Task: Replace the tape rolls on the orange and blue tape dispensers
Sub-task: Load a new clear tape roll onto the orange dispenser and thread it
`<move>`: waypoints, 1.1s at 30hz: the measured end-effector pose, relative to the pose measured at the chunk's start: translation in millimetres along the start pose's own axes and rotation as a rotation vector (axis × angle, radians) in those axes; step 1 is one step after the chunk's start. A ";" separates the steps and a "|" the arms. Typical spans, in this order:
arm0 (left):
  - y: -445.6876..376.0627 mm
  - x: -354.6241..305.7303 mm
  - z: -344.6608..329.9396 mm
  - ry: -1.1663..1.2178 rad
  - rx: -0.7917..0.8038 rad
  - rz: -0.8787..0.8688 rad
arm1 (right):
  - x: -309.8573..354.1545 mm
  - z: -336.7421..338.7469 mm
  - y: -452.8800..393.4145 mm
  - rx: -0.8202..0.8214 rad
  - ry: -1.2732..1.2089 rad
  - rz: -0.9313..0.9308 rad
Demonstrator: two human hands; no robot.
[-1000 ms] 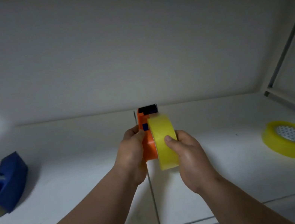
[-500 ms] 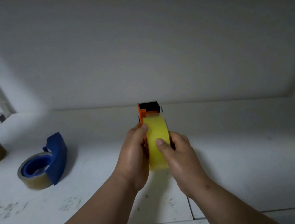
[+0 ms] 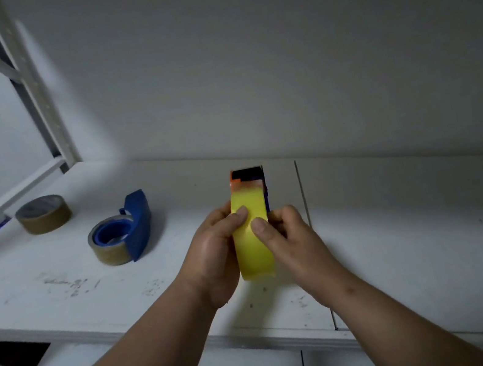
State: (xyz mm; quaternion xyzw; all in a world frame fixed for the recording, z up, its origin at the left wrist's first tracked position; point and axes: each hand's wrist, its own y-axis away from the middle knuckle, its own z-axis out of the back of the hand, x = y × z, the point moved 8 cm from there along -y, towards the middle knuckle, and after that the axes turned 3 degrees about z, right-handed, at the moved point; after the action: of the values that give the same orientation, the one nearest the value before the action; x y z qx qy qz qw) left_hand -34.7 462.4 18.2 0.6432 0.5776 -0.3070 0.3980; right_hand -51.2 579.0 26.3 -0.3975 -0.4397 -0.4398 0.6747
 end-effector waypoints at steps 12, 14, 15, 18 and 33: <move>49.7 -69.1 112.2 -0.068 -0.143 -0.044 | 56.7 -129.2 0.3 0.201 0.099 0.121; 59.9 -94.0 139.6 -0.155 -0.177 -0.103 | 71.7 -161.5 -2.9 0.179 0.078 0.152; 66.2 -107.1 154.3 -0.199 -0.202 -0.135 | 80.9 -178.1 -4.4 0.167 0.078 0.170; 86.5 -142.5 200.7 -0.291 -0.292 -0.237 | 104.9 -231.8 -6.6 0.152 0.071 0.215; 113.0 -177.5 345.2 -0.131 -0.359 -0.212 | 112.3 -377.6 -38.3 0.388 0.017 0.145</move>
State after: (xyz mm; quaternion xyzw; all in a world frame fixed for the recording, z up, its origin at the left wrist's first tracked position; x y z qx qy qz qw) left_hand 73.7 72.9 16.9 0.4763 0.6602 -0.2806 0.5084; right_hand 30.2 191.7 25.7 -0.2871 -0.4806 -0.3004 0.7722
